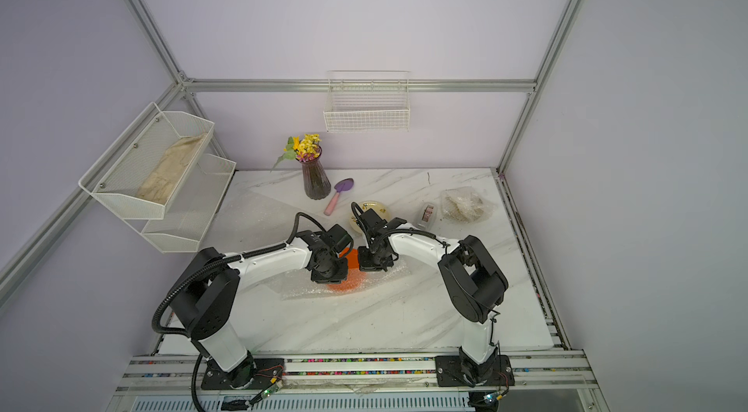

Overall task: Wrap dinner plates in bubble wrap
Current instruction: Wrap the plate in the bubble wrap.

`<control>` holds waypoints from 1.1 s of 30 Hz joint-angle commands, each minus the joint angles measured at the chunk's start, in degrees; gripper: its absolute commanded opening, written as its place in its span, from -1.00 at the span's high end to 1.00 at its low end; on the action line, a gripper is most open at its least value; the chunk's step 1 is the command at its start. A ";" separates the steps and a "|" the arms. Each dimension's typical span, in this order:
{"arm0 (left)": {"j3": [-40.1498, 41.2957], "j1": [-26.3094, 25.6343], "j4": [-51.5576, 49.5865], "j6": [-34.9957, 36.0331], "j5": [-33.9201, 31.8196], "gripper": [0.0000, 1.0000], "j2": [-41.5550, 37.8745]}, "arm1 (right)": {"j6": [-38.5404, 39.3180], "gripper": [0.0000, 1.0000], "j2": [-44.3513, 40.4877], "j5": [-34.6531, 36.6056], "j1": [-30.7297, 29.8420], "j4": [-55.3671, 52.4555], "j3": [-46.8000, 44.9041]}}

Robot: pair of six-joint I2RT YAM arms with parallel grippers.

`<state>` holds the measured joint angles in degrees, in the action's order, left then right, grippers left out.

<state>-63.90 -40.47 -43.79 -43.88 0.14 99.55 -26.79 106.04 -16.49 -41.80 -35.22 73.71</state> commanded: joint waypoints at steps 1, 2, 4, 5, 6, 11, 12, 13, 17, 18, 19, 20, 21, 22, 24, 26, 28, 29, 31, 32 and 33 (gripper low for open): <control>0.96 0.60 0.45 1.12 1.55 0.63 2.26 | -0.15 1.00 1.83 1.55 0.40 -1.02 1.27; 1.19 0.57 0.69 1.24 1.91 0.63 2.57 | -0.19 1.00 2.01 1.77 0.49 -1.07 1.26; 1.89 0.73 1.33 1.08 2.10 0.63 3.17 | -0.45 0.83 1.75 3.46 0.68 -1.22 1.34; 2.45 0.82 1.21 0.89 1.90 0.63 3.34 | -0.65 0.69 1.12 5.53 0.96 -1.86 1.56; 2.85 0.98 1.08 0.73 1.80 0.63 3.56 | -0.71 0.58 0.30 8.15 1.38 -3.16 1.80; 4.05 1.09 0.68 0.87 2.73 0.63 4.64 | -0.46 0.34 -10.17 14.01 2.25 -4.53 -1.17; 3.97 1.07 0.59 0.85 2.92 0.63 4.83 | -0.37 0.33 -11.96 9.16 2.25 -2.20 -2.89; 3.88 1.10 0.50 0.99 2.93 0.63 4.93 | -2.00 0.32 -13.72 2.32 2.25 2.07 -5.81; 2.93 1.18 -0.26 1.55 2.79 0.63 5.60 | -11.19 0.35 -17.61 -2.93 2.25 5.78 -14.54; 2.62 1.18 -0.55 1.61 2.80 0.63 5.97 | -12.21 0.31 -19.89 0.29 2.86 4.89 -16.61; 2.38 1.17 -0.89 1.69 2.85 0.63 6.24 | -12.87 0.19 -23.19 2.34 4.08 5.07 -19.62; 2.45 1.18 -0.93 1.58 2.93 0.63 6.37 | -13.20 0.05 -26.65 3.02 5.98 5.59 -22.47; 2.50 1.16 -0.89 1.53 3.01 0.63 6.58 | -12.76 -0.11 -29.62 2.62 7.96 6.26 -24.77; 2.46 1.18 -0.91 1.54 3.07 0.63 6.70 | -12.54 -0.30 -31.95 2.27 9.71 7.25 -26.80; 2.51 1.18 -0.89 1.71 3.05 0.63 7.09 | -12.12 -0.43 -34.85 1.20 13.83 7.98 -30.00; 2.42 1.18 -1.02 1.94 3.14 0.63 7.34 | -11.66 -0.47 -35.47 -3.30 18.21 10.37 -33.12; 2.46 1.17 -0.96 1.87 3.20 0.63 7.33 | -12.42 -0.46 -35.12 -7.92 21.12 14.90 -36.15; 2.58 1.18 -1.03 1.95 3.20 0.63 7.33 | -13.36 -0.44 -34.68 -10.20 22.39 18.07 -37.73; 2.64 1.17 -1.03 1.86 3.05 0.63 7.33 | -15.43 -0.39 -33.51 -13.41 24.17 24.25 -40.38; 2.72 1.18 -1.03 1.84 3.02 0.63 7.35 | -16.44 -0.35 -32.66 -14.69 24.97 26.52 -41.18; 2.77 1.17 -1.03 1.87 3.13 0.63 7.46 | -17.54 -0.32 -31.92 -15.56 25.41 27.79 -41.72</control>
<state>-63.66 -39.40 -42.74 -43.27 2.42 101.84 -40.42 72.84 -25.93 -17.56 -16.40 33.67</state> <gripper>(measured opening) 0.185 0.663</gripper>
